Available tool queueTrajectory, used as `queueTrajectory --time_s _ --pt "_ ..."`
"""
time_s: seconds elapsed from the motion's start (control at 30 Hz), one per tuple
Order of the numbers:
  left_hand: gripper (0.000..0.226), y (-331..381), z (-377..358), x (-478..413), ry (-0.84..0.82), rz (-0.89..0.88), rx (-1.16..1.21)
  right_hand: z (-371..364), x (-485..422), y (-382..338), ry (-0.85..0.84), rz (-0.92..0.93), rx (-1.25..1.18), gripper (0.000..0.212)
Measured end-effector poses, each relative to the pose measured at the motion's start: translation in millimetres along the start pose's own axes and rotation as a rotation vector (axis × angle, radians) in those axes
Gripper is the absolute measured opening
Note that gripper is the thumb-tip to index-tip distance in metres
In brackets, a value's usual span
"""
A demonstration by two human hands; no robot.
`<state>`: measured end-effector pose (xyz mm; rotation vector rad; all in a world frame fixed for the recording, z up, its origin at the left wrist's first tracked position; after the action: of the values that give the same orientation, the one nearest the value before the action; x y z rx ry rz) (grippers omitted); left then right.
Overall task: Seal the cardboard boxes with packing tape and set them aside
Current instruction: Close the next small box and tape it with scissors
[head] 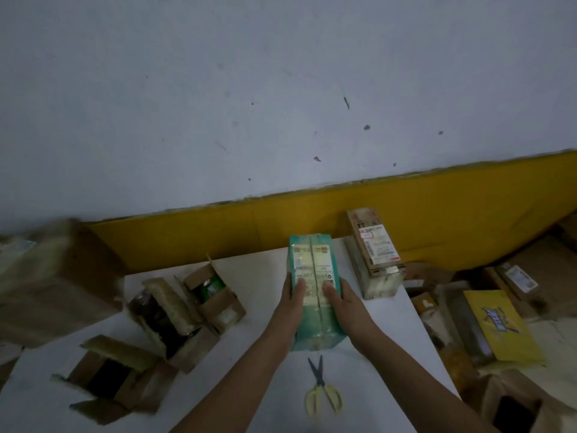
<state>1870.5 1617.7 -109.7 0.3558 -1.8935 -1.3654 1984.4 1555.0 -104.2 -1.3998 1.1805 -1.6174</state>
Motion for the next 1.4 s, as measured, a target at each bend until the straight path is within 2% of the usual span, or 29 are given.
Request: queueTrajectory --time_s 0.2,0.43,0.57,0.67,0.77,0.87,0.97,1.03,1.1,1.17,1.27,1.3,1.37,1.4 --pt "0.045 -0.3 9.9 -83.5 0.080 0.015 -0.149 40.9 -77.6 -8.3 0.037 0.010 0.240 0.032" --pt "0.041 -8.2 36.6 -194.2 0.175 0.018 -0.234 79.0 -206.4 41.6 -0.009 -0.103 0.217 0.048" --pt "0.043 -52.7 45.1 -222.5 0.201 0.066 -0.265 74.4 -228.0 73.2 -0.036 -0.192 0.176 0.032" --pt "0.042 -65.4 54.1 -222.4 0.239 0.061 -0.268 66.8 -232.9 93.3 -0.040 -0.185 0.150 0.041" --pt "0.046 -61.7 57.2 -221.6 0.150 0.124 -0.322 66.7 -237.1 94.0 -0.039 -0.227 0.269 0.043" --pt "0.056 -51.4 72.3 -197.2 0.149 0.208 -0.433 72.2 -218.5 69.6 0.159 -0.304 0.570 0.055" --pt "0.045 -25.8 102.1 -141.7 0.306 0.029 -0.556 41.3 -190.3 21.6 0.284 -0.153 0.892 0.058" --pt "0.035 -11.6 130.5 -92.8 0.449 -0.093 -0.666 -5.6 -178.8 -5.8 0.208 -0.028 0.897 0.055" --pt "0.030 -9.0 163.5 -45.5 0.594 -0.120 -0.745 -63.6 -176.4 -10.8 0.033 0.011 0.870 0.056" --pt "0.023 -11.7 194.6 -2.5 0.711 -0.104 -0.769 -118.5 -177.3 -6.0 -0.103 -0.018 0.804 0.067" --pt "0.023 -23.0 226.0 46.5 0.759 -0.039 -0.759 -180.2 -182.1 16.0 -0.215 -0.156 0.717 0.082" --pt "0.024 -27.7 232.6 59.8 0.761 -0.029 -0.759 -193.5 -183.5 25.2 -0.227 -0.188 0.738 0.075" --pt "0.025 -32.5 241.0 81.8 0.748 -0.068 -0.775 -206.8 -186.3 38.3 -0.178 -0.191 0.773 0.040" --pt "0.025 -34.7 243.0 90.0 0.725 -0.096 -0.785 -206.6 -186.8 42.5 -0.125 -0.187 0.765 0.030"
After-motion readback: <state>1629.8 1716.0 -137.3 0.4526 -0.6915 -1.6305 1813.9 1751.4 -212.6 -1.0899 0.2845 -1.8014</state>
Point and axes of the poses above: each hand's wrist, its own x-axis away from the middle knuckle, its own z-axis out of the back of the hand, y = z × x, the point moved 7 cm from there along -x, towards the middle knuckle, and after that the axes turned 15 degrees about -y, right-handed, at the moved point
